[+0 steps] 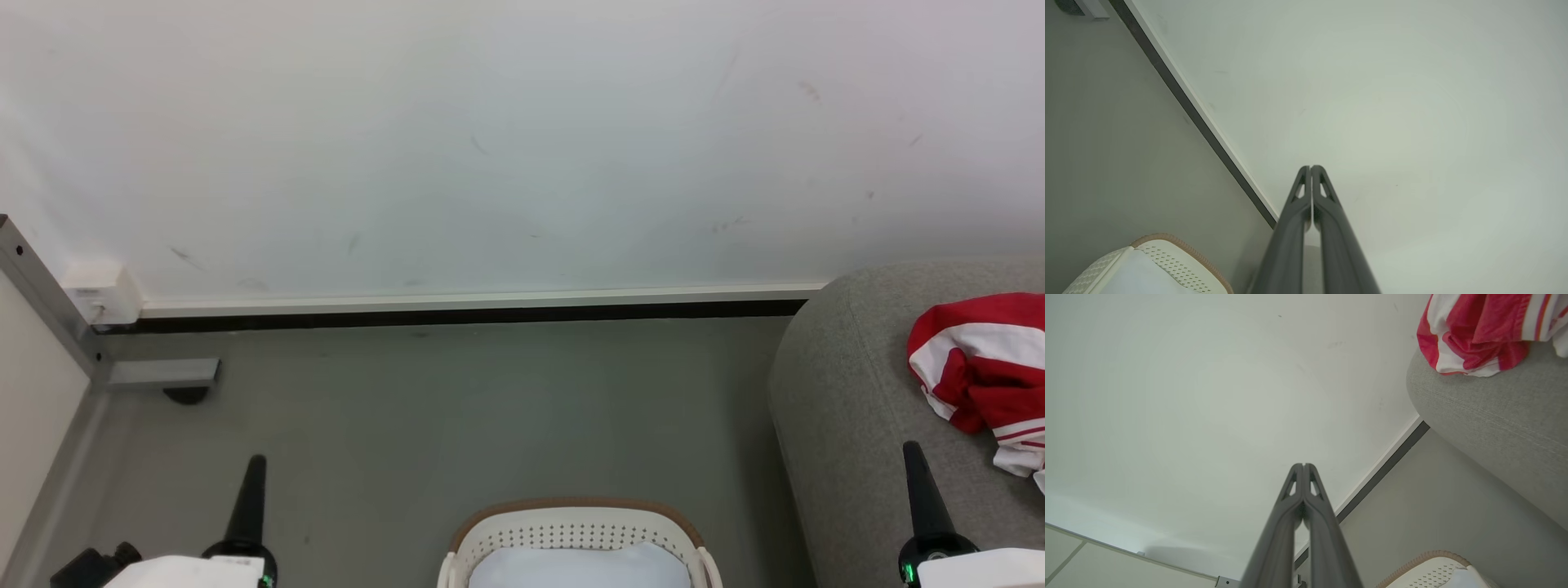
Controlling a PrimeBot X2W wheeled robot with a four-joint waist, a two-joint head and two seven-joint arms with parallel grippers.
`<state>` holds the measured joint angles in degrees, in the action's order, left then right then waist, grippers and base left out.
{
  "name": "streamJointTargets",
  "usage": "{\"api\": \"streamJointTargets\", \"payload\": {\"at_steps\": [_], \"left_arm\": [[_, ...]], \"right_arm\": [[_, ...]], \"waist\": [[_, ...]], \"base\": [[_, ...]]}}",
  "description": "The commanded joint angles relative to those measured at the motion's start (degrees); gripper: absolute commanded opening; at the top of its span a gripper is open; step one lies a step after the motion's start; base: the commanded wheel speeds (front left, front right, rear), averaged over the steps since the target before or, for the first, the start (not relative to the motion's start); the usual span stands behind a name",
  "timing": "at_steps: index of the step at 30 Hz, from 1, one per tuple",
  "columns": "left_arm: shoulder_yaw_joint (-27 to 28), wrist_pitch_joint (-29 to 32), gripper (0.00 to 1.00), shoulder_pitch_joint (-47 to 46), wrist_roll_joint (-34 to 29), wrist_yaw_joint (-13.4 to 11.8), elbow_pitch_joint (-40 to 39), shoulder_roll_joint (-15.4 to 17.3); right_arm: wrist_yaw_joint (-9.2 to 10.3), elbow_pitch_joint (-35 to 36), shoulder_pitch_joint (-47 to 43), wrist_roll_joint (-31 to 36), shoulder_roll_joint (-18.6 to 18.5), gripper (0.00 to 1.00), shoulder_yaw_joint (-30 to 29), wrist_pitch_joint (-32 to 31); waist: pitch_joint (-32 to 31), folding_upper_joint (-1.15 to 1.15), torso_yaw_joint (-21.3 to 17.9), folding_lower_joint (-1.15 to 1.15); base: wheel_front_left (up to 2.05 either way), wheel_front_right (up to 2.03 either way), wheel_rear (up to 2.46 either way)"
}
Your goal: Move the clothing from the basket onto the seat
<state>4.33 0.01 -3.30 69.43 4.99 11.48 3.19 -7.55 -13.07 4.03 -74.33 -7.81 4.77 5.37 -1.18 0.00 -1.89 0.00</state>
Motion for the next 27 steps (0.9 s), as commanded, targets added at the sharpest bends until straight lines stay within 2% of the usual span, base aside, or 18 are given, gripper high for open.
{"api": "streamJointTargets", "payload": {"at_steps": [1,27], "left_arm": [[0.36,0.48,0.0,-1.07,1.32,-0.05,-0.6,0.21],[1.54,3.9,0.0,-2.16,13.41,-0.63,-0.98,-0.04]], "right_arm": [[0.06,0.16,1.21,-1.44,-0.75,0.0,-0.26,-0.11],[0.09,0.05,2.21,-16.67,-2.91,0.0,0.49,-1.17]], "waist": [[0.02,0.0,0.04,0.0],[0.55,0.0,0.95,0.0]], "base": [[0.0,0.0,0.0],[0.0,0.0,0.0]]}}
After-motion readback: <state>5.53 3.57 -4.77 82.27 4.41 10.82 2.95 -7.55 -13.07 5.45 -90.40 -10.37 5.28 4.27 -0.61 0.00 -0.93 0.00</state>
